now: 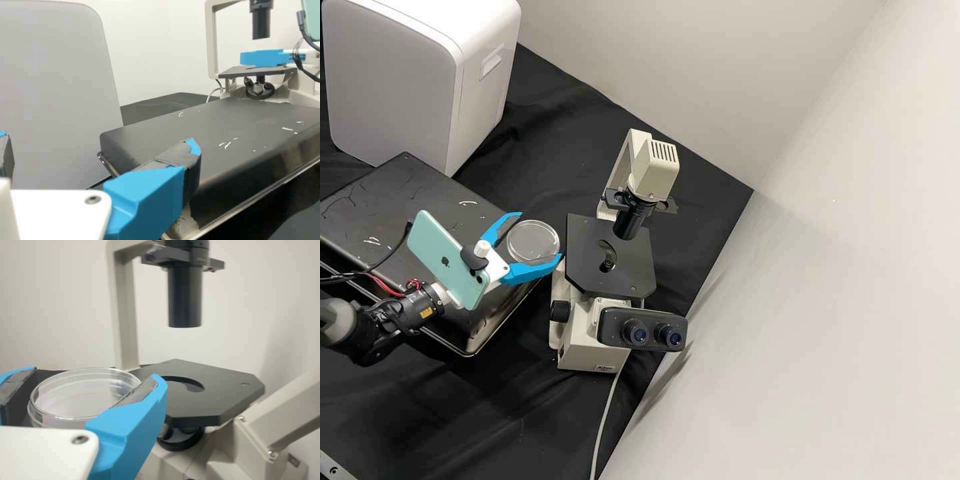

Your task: Place the petri dish on the microscope

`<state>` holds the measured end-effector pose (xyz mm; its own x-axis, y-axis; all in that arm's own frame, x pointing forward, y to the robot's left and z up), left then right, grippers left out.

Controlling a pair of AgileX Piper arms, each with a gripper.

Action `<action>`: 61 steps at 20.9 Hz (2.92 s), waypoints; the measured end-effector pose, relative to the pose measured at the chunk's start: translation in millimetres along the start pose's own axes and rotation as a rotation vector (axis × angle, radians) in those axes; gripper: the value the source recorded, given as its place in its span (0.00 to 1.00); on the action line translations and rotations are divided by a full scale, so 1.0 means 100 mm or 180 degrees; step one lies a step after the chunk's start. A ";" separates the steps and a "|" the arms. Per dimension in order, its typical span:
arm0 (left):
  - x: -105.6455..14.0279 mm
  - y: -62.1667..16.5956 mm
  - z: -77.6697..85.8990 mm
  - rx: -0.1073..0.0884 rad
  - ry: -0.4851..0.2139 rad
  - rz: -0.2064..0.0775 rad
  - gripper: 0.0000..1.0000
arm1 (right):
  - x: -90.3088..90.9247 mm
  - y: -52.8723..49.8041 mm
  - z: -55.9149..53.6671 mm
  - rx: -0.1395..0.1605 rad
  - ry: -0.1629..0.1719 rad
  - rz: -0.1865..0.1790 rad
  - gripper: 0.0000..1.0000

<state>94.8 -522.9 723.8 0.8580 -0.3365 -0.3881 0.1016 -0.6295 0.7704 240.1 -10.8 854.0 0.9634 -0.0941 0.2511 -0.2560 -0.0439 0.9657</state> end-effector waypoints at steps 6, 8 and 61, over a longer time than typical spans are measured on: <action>0.01 -0.020 0.00 0.0035 0.0005 -0.0029 1.00 | 0.31 0.11 0.13 0.0033 -0.0080 0.0189 0.00; 0.01 -0.025 0.01 0.0017 0.0007 -0.0037 1.00 | 0.39 0.14 0.15 0.0028 -0.0081 0.0237 0.00; 0.04 -0.054 0.00 -0.0135 0.0026 -0.0060 1.00 | 1.21 -0.09 0.54 -0.0290 -0.0227 0.0195 1.00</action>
<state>97.8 -520.9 718.2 0.8598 -0.3189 -0.3987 0.1389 -0.6054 0.7837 354.4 -75.2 871.8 0.9372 -0.1644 0.3075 -0.3027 0.0542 0.9516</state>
